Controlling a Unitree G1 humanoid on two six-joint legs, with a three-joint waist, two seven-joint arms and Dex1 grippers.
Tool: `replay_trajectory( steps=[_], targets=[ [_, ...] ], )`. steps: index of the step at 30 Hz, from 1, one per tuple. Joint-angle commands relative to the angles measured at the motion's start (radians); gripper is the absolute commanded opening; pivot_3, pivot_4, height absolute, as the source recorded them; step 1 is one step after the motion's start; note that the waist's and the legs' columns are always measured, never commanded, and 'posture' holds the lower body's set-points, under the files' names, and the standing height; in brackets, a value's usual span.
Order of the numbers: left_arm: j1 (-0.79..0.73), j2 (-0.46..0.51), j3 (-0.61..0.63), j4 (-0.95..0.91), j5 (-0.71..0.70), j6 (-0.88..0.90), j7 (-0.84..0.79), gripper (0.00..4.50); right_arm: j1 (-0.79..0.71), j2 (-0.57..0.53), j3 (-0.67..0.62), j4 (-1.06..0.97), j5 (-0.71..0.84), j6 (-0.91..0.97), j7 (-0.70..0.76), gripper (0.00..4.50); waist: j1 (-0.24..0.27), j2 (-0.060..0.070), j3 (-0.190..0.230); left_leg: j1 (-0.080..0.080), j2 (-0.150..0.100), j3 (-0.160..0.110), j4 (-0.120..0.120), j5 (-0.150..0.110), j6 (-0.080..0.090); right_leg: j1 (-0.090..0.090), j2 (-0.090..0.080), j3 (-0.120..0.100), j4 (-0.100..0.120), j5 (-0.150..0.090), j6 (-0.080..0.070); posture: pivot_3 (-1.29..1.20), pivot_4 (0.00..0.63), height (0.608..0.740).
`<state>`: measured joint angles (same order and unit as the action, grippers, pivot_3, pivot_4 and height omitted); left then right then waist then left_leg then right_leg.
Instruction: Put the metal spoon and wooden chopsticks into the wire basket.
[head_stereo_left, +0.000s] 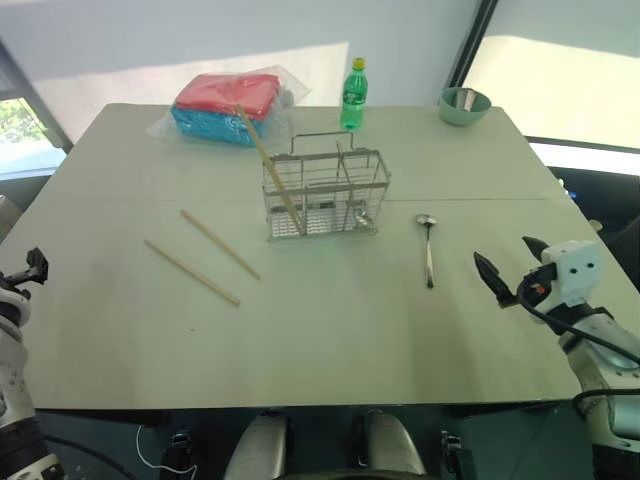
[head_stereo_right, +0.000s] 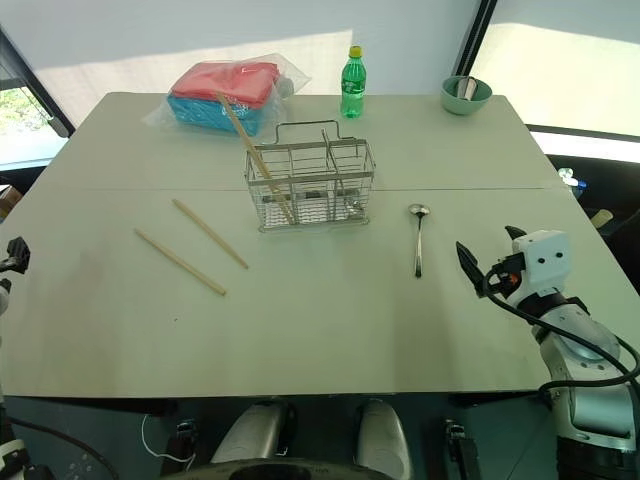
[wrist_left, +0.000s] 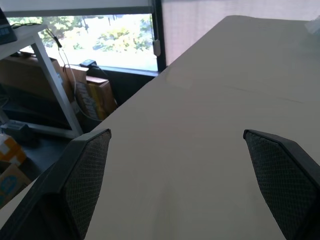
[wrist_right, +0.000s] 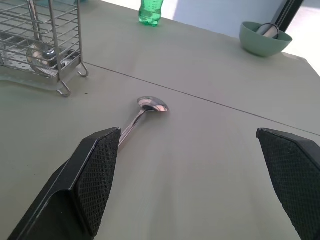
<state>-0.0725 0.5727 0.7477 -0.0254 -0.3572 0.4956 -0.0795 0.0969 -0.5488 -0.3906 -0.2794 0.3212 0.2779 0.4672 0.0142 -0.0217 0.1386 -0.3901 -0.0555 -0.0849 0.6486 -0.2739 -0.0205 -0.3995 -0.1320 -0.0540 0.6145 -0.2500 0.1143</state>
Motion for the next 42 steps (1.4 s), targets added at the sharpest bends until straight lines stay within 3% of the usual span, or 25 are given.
replay_trajectory(
  steps=[1, 20, 25, 30, 34, 42],
  targets=[
    [-0.003, 0.016, 0.0, -0.041, 0.01, -0.018, 0.002, 4.5, -0.007, 0.0, -0.019, -0.022, 0.006, -0.015, -0.005, 4.49, 0.0, 0.0, 0.0, 0.0, 0.0, 0.0, 0.0, 0.0, 0.0, 0.0, 0.0, 0.0, 0.0, 0.0, 0.0, 0.0, 0.15, 0.667],
    [-0.01, 0.025, -0.03, -0.07, 0.007, -0.021, -0.033, 4.5, -0.046, -0.026, -0.016, -0.011, 0.01, 0.01, 0.008, 4.49, 0.0, -0.001, 0.0, 0.0, 0.0, 0.0, 0.0, 0.0, 0.0, 0.0, 0.0, 0.0, 0.0, 0.0, 0.0, 0.0, 0.15, 0.667],
    [-0.043, 0.145, -0.103, -0.237, -0.162, 0.121, -0.262, 4.5, -0.159, -0.13, 0.023, 0.003, -0.01, 0.095, 0.037, 4.49, 0.0, 0.0, 0.002, -0.002, 0.0, 0.0, 0.001, 0.0, 0.0, -0.002, 0.0, -0.001, 0.0, 0.0, -0.001, 0.0, 0.15, 0.667],
    [-0.106, 0.254, -0.165, -0.36, -0.346, 0.247, -0.439, 4.5, -0.318, -0.146, 0.097, -0.012, -0.012, 0.314, -0.047, 4.49, -0.004, 0.0, 0.001, -0.001, 0.0, 0.0, 0.0, 0.0, 0.0, 0.0, 0.0, 0.0, 0.0, 0.0, -0.001, 0.0, 0.15, 0.667],
    [-0.13, 0.333, -0.204, -0.448, -0.47, 0.312, -0.573, 4.5, -0.448, -0.074, 0.17, -0.032, -0.016, 0.561, -0.179, 4.49, -0.009, 0.001, 0.002, -0.003, 0.0, 0.001, -0.001, 0.0, 0.001, 0.0, 0.0, 0.0, 0.0, -0.001, -0.002, 0.0, 0.15, 0.667],
    [-0.149, 0.406, -0.246, -0.493, -0.541, 0.334, -0.675, 4.5, -0.613, 0.075, 0.214, 0.088, -0.038, 0.829, -0.323, 4.49, -0.003, 0.003, 0.003, -0.003, -0.001, 0.0, -0.001, 0.0, 0.001, -0.002, 0.0, 0.0, 0.0, -0.002, -0.004, 0.0, 0.15, 0.667]
  ],
)
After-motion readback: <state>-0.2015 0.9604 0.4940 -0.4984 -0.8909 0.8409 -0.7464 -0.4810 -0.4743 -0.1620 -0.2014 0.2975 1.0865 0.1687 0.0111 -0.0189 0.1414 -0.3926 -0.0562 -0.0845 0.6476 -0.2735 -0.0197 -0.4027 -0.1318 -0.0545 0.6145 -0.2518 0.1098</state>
